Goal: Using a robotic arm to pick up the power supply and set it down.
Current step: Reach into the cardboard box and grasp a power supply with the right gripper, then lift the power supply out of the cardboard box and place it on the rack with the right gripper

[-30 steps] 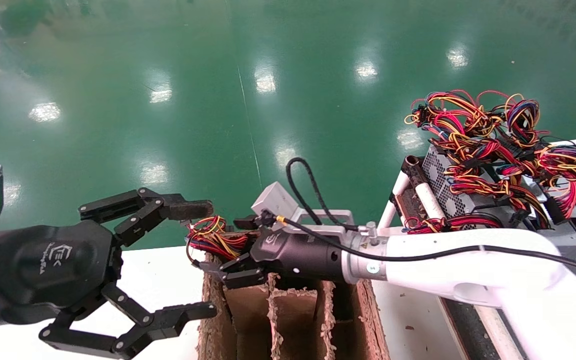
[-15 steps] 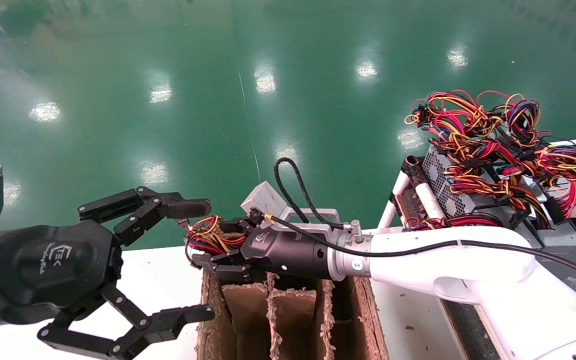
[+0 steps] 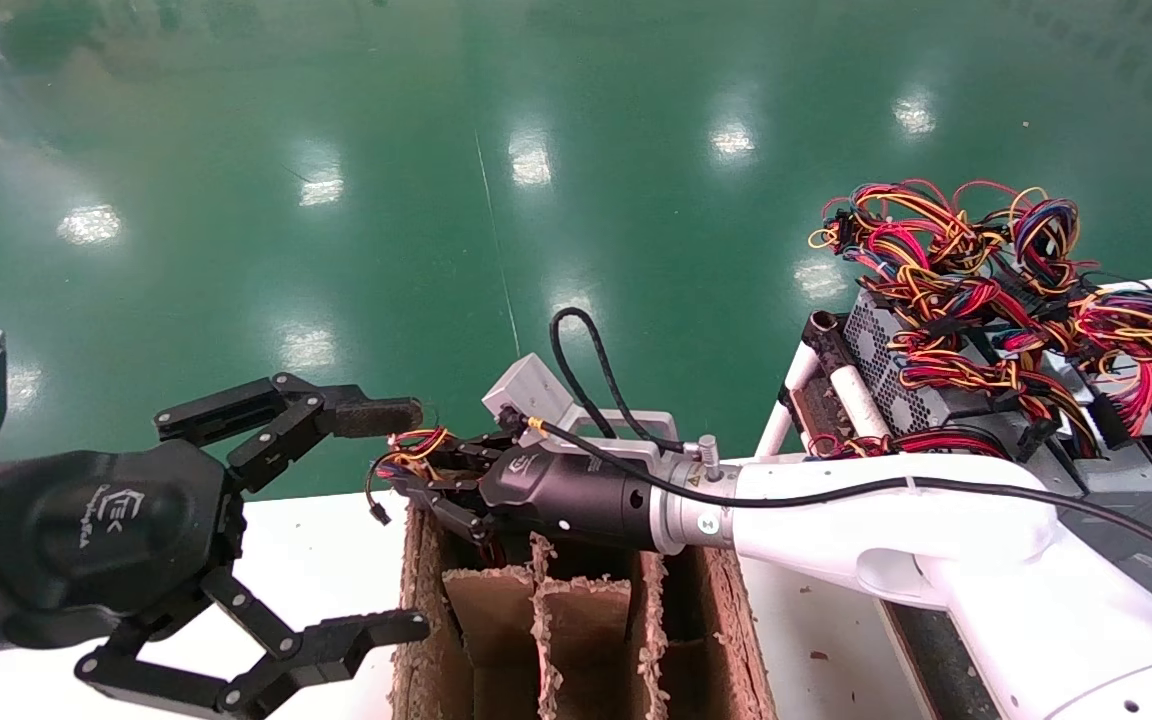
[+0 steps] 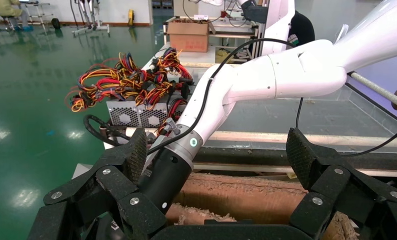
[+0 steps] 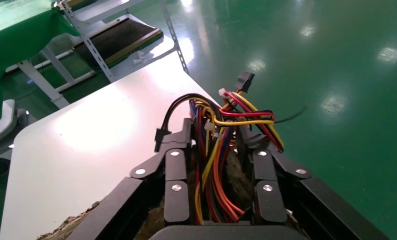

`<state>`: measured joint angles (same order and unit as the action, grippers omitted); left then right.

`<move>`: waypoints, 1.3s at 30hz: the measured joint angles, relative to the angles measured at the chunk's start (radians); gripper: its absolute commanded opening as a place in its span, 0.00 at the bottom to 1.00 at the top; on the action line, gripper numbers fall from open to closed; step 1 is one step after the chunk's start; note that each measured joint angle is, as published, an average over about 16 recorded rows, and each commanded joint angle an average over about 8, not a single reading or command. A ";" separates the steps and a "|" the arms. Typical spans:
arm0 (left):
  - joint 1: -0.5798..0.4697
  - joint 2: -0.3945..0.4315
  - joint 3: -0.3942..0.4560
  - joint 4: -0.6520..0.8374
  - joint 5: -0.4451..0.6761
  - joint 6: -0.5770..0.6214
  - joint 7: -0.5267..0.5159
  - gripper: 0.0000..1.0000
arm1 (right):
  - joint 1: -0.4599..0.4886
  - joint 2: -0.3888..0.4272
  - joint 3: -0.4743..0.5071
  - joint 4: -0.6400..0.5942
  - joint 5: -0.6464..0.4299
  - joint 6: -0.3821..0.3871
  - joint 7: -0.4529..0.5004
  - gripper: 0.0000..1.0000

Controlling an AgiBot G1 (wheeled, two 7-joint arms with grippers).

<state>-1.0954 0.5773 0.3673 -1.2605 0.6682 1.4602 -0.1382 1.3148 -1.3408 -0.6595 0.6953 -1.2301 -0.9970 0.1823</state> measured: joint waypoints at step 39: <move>0.000 0.000 0.000 0.000 0.000 0.000 0.000 1.00 | 0.001 0.355 0.183 0.263 0.304 -0.152 0.113 0.00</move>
<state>-1.0955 0.5772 0.3676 -1.2605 0.6680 1.4600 -0.1380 1.3157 -0.9858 -0.4769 0.9581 -0.9261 -1.1488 0.2952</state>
